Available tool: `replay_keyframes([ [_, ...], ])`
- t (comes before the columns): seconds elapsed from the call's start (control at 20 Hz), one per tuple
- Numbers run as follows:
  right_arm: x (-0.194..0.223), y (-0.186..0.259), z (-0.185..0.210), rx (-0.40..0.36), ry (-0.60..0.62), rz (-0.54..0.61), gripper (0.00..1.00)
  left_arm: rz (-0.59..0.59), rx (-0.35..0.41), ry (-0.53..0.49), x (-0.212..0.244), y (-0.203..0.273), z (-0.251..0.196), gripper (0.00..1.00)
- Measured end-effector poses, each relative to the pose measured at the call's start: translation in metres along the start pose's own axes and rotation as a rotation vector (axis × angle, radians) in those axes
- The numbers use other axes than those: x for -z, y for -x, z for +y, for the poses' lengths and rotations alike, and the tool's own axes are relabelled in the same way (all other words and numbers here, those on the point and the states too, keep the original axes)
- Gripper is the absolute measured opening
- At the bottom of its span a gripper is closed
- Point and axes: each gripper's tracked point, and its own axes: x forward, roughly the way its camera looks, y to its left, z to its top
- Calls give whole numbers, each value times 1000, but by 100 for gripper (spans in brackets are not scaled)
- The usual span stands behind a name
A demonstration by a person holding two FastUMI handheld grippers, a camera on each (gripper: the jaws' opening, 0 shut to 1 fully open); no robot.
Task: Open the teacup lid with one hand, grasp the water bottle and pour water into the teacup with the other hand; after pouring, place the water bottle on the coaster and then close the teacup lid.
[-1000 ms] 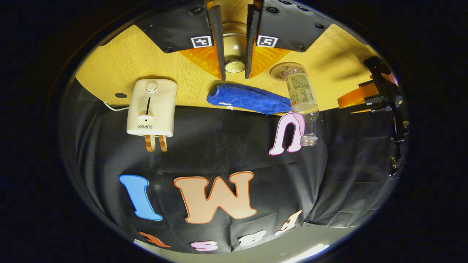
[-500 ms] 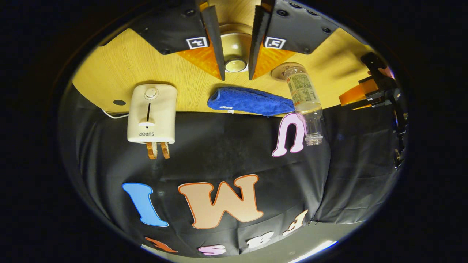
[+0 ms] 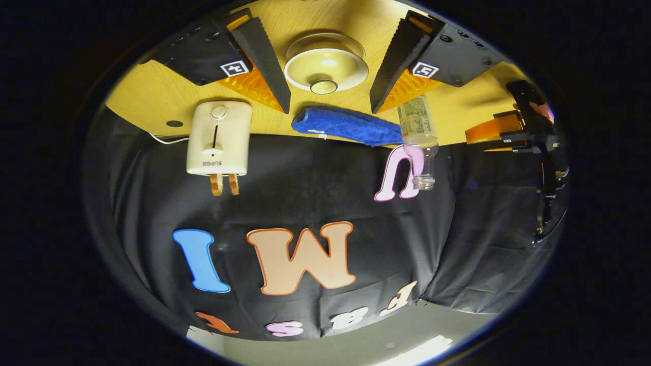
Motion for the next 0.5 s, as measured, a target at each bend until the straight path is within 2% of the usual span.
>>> replay_keyframes([
  [0.15, 3, 11, -5, 39, 7, 0, 98, -1, 0, 0, -1, 1, -1, 96],
  [0.2, 2, 17, -6, 50, 7, -4, 93, 0, 0, 0, 0, 0, 0, 96],
  [0.3, 0, 30, -13, 77, 8, -5, 93, 0, 0, 0, 0, 0, 0, 96],
  [0.35, 0, 37, -17, 99, 9, -6, 98, 0, 0, 0, 0, 0, -1, 96],
  [0.5, -4, 57, -44, 220, 11, -12, 97, -1, -9, -2, -1, 0, 2, 96],
])
